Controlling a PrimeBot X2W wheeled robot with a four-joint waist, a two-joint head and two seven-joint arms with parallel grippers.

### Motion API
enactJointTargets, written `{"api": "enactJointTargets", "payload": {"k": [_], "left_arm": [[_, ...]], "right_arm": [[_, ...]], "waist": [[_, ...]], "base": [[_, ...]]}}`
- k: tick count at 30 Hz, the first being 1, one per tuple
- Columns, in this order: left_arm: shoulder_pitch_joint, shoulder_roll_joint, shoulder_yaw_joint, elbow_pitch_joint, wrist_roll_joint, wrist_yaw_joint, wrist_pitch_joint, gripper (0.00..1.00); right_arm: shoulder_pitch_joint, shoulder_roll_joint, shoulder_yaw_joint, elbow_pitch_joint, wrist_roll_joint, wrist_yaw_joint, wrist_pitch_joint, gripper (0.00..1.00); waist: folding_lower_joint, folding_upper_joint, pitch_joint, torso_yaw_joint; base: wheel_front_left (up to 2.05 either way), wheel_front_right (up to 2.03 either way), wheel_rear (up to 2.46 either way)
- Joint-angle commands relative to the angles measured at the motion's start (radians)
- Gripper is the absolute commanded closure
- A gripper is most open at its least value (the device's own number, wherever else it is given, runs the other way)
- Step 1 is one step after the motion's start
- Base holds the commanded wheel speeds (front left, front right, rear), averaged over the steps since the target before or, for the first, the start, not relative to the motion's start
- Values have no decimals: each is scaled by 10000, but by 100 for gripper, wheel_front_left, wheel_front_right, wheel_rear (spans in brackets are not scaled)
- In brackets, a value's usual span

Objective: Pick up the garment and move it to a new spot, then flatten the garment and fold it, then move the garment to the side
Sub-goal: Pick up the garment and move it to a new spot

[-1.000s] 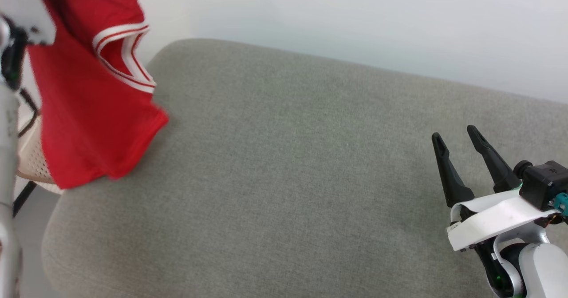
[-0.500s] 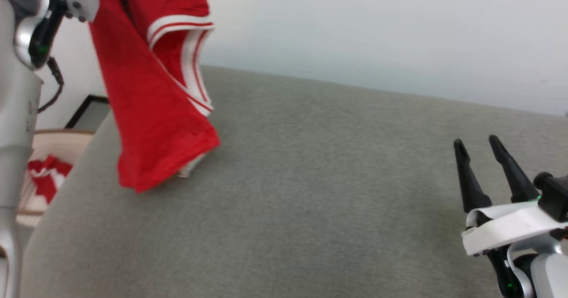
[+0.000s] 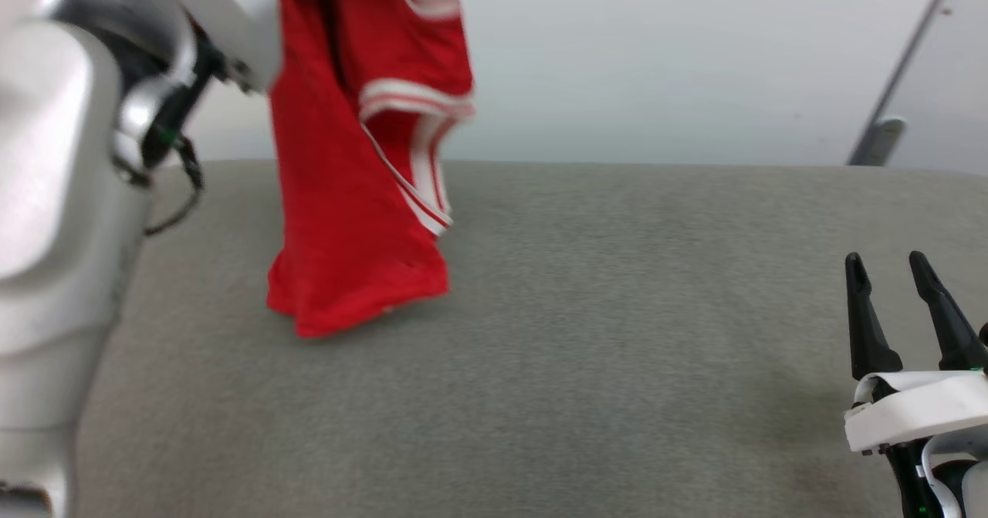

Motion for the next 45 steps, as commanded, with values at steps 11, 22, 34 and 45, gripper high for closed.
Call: {"api": "enactJointTargets", "payload": {"k": [11, 22, 34, 45], "left_arm": [[1904, -293, -514, -1496, -496, 653, 961, 100], [4831, -54, -814, -1226, -1516, 1435, 2243, 100], [6409, -346, -1423, 689, -2146, 1326, 2859, 100], [6379, -1067, -1869, 3362, -2143, 733, 2211, 15]], "right_arm": [[447, 268, -412, 232, -220, -10, -127, 0], [643, 539, -476, 697, -110, -10, -502, 0], [218, 529, -184, 1239, 14, -10, -746, 0], [-156, 341, 438, 1761, 164, -10, -853, 0]], "waist": [[0, -1, 158, -1459], [0, -1, 460, -1844], [0, -1, 714, -1817], [0, -1, 515, -1738]], "base": [[0, 0, 0], [0, 0, 0], [0, 0, 0], [0, 0, 0]]}}
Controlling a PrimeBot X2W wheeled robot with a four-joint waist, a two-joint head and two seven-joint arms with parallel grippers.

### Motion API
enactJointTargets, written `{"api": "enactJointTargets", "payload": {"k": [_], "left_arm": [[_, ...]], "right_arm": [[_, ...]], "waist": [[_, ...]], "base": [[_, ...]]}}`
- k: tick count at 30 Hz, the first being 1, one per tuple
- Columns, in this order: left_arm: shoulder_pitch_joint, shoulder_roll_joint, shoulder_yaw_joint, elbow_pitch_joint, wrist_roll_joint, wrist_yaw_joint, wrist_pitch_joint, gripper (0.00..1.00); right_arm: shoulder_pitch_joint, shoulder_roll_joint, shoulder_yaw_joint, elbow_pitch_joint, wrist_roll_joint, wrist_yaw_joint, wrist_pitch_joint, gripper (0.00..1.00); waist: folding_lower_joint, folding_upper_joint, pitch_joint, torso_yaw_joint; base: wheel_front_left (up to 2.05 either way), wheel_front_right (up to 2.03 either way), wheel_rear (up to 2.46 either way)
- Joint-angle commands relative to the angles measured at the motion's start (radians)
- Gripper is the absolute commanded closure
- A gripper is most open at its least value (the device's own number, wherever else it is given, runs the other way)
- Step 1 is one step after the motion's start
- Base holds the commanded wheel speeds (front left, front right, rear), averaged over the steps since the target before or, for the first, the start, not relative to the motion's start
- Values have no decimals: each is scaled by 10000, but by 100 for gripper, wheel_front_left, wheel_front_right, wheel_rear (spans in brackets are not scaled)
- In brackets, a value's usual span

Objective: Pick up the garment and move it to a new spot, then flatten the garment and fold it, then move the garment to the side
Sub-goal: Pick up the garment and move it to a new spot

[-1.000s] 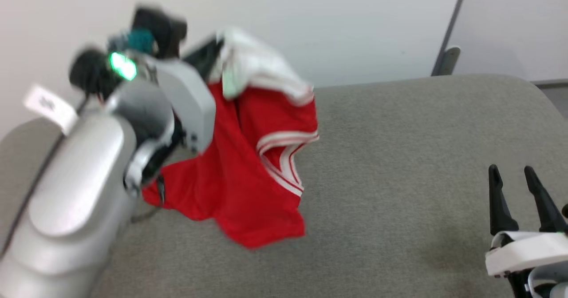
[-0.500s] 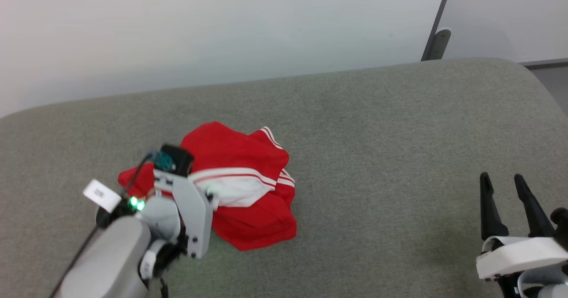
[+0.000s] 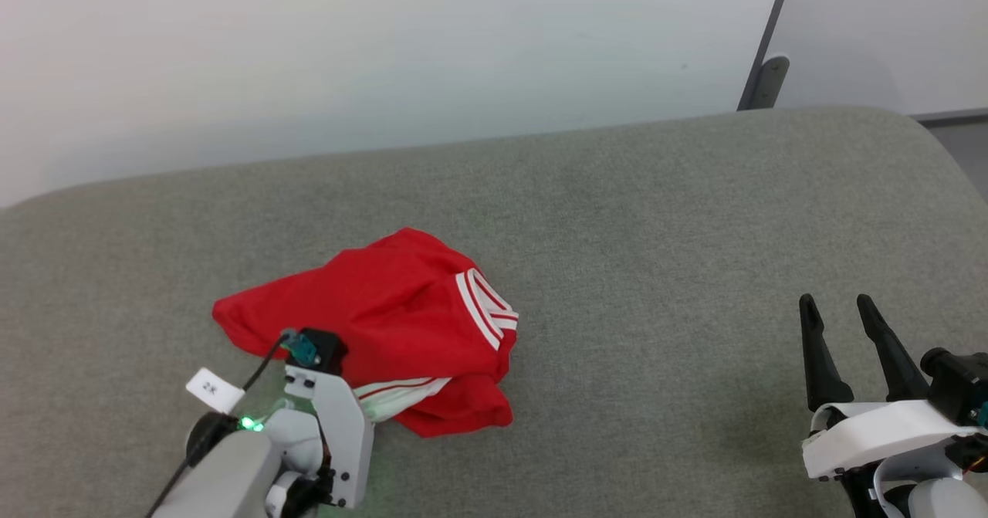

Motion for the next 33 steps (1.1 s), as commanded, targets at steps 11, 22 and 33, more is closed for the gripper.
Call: {"api": "enactJointTargets", "payload": {"k": [11, 22, 33], "left_arm": [[-342, -50, 325, 494, -520, -681, -1090, 0], [652, 978, 1532, -1172, -191, -163, -4888, 0], [2464, 1616, 2662, -2774, 164, 805, -7297, 0]], "right_arm": [[103, -427, 145, 83, 231, -11, -57, 0], [505, -717, 145, 155, 177, -11, -365, 0], [778, -844, -9, 351, 153, -11, -634, 0]], "waist": [[0, 0, -665, 450], [0, 0, -1098, 898], [0, 0, -1246, 1395]], "base": [[0, 0, 0], [0, 0, 0], [0, 0, 0]]}}
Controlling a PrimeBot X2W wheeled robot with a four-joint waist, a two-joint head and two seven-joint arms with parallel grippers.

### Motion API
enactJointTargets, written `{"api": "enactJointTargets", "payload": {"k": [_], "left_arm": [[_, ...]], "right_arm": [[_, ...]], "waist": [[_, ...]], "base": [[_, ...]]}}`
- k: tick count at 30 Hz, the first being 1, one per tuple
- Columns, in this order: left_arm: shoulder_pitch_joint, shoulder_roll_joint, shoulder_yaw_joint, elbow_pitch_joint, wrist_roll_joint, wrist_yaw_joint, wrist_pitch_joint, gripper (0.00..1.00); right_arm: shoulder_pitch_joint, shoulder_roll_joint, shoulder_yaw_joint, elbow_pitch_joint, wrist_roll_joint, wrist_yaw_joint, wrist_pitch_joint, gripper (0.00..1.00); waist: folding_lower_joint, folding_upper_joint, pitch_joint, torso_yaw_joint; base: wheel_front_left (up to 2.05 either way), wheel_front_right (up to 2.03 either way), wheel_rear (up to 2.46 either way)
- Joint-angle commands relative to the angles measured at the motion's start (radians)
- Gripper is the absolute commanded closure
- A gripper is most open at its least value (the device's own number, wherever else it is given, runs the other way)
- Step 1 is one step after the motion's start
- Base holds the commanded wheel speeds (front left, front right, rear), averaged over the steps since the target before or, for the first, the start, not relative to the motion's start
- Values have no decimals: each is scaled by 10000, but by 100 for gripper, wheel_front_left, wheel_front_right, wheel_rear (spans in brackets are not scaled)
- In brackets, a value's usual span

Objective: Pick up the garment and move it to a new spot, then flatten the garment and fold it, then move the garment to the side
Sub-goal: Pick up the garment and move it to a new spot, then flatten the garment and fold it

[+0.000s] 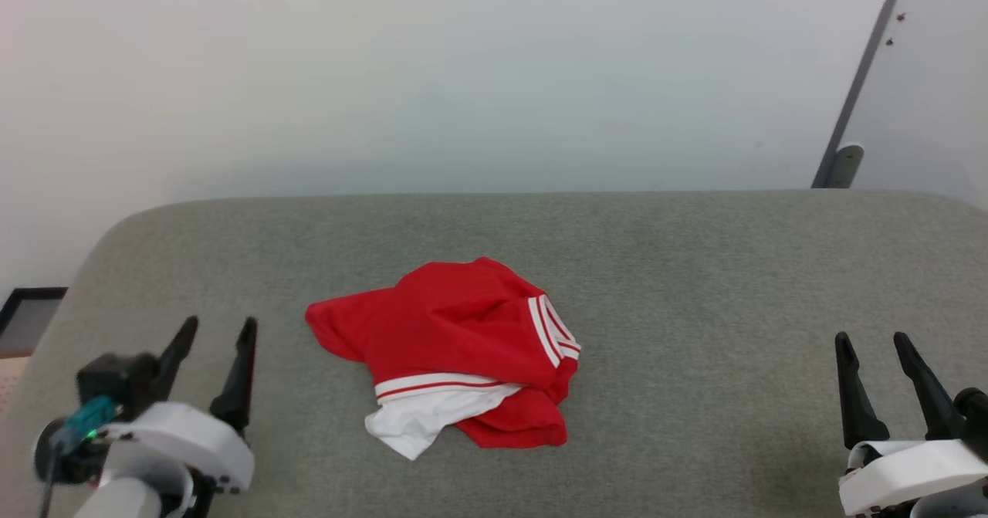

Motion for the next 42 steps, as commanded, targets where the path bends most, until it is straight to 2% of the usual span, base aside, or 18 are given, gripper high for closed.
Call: {"api": "enactJointTargets", "payload": {"k": [1, 8, 17, 42], "left_arm": [[302, 35, 155, -185, 71, 128, -94, 0], [1416, -12, 1077, -977, 153, 533, -201, 0], [2060, -186, 1682, -1700, 462, 423, -190, 0], [2082, -221, 1564, -2194, 434, 487, 24, 0]], "right_arm": [[127, -25, -55, 16, 10, -11, -43, 0], [219, 99, -227, -62, -81, -11, -115, 0], [306, 264, -203, -77, -91, -11, -176, 0], [330, 325, -100, -55, -102, -11, -265, 0]], "waist": [[0, 0, -31, 133], [0, 0, -30, 399], [0, 0, -11, 541], [0, 0, 95, 471]], "base": [[0, 0, 0], [0, 0, 0], [0, 0, 0], [0, 0, 0]]}}
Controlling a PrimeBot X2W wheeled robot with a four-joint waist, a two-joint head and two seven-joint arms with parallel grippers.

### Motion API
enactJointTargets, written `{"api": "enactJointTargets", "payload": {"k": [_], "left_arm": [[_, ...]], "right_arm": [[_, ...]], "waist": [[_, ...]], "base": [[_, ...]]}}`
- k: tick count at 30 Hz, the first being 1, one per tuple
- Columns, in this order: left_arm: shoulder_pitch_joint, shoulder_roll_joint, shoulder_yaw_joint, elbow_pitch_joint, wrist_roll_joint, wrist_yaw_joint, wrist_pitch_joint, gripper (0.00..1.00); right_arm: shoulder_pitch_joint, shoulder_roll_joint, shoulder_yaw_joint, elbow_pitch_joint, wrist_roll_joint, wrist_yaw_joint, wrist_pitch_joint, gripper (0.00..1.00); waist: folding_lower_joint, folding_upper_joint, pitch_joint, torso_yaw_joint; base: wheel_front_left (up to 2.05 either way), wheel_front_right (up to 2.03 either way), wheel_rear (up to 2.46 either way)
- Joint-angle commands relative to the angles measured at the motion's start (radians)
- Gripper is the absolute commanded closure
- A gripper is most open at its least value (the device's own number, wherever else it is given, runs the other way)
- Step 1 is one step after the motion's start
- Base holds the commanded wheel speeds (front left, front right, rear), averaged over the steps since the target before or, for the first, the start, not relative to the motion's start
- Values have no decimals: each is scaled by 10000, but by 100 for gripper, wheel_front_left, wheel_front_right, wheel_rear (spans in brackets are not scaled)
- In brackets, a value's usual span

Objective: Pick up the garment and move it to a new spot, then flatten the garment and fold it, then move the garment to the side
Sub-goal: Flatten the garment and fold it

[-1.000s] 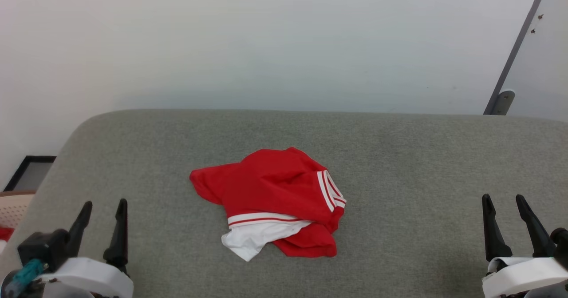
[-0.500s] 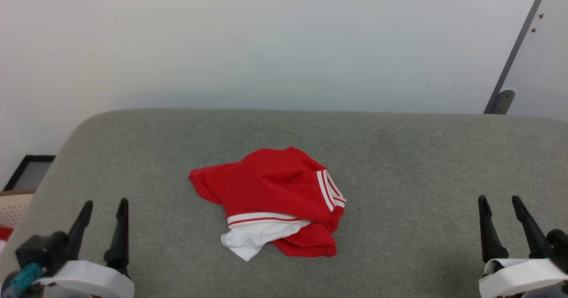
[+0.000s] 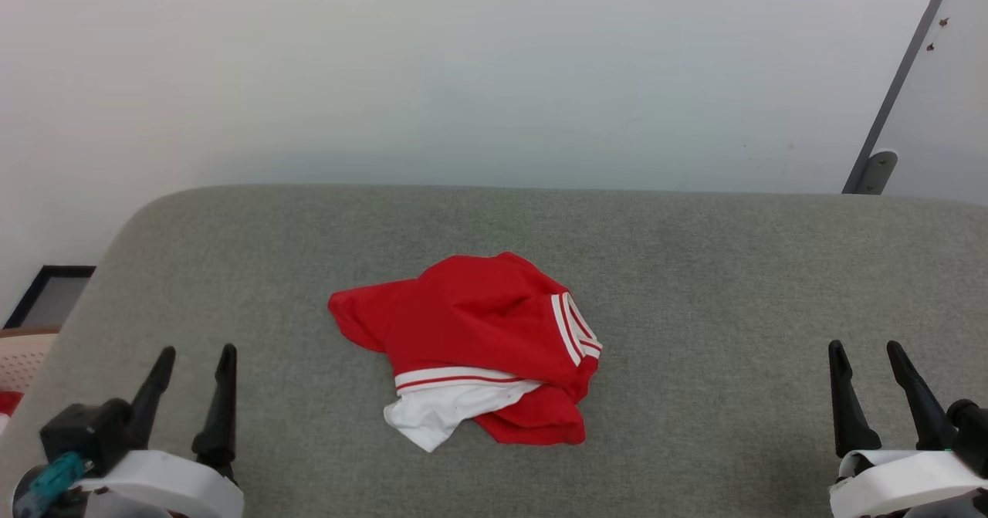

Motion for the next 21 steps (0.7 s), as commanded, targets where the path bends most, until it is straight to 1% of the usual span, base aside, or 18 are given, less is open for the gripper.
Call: {"api": "enactJointTargets", "payload": {"k": [1, 5, 10, 13, 15, 17, 20, 21], "left_arm": [[32, 28, -13, -30, 1, 26, 14, 0], [-92, 71, -223, -218, -239, -240, 547, 0], [-552, 250, -796, -637, -661, -826, 1943, 0], [-889, 380, -1160, -804, -1010, -1209, 3013, 0], [-1164, 346, -1364, -811, -1483, -1414, 3902, 0], [-1523, 385, -1559, -732, -1936, -1536, 4854, 0], [-2112, 378, -1842, -464, -2481, -1601, 6225, 0], [-2281, 288, -1899, -331, -2740, -1506, 6686, 0]], "right_arm": [[126, 43, -3, -26, -26, -11, -58, 0], [60, 28, -20, -12, -58, -11, -55, 0], [-96, 30, -10, -13, -105, -11, -52, 0], [-226, -16, 23, 5, -109, -11, -55, 0], [-282, -55, 23, 3, -113, -11, -59, 0], [-350, -75, -18, 3, -132, -11, -62, 0], [-545, -113, 18, 1, -169, -11, -67, 0], [-577, -113, 41, 17, -181, -11, -69, 0]], "waist": [[0, 0, 11, 0], [0, 0, 57, -24], [0, 0, 137, -105], [0, 0, 188, -192], [0, 0, 235, -267], [0, 0, 286, -358], [0, 0, 363, -531], [0, 0, 384, -592]], "base": [[0, 0, 0], [0, 0, 0], [0, 0, 0], [0, 0, 0], [0, 0, 0], [0, 0, 0], [0, 0, 0], [0, 0, 0]]}}
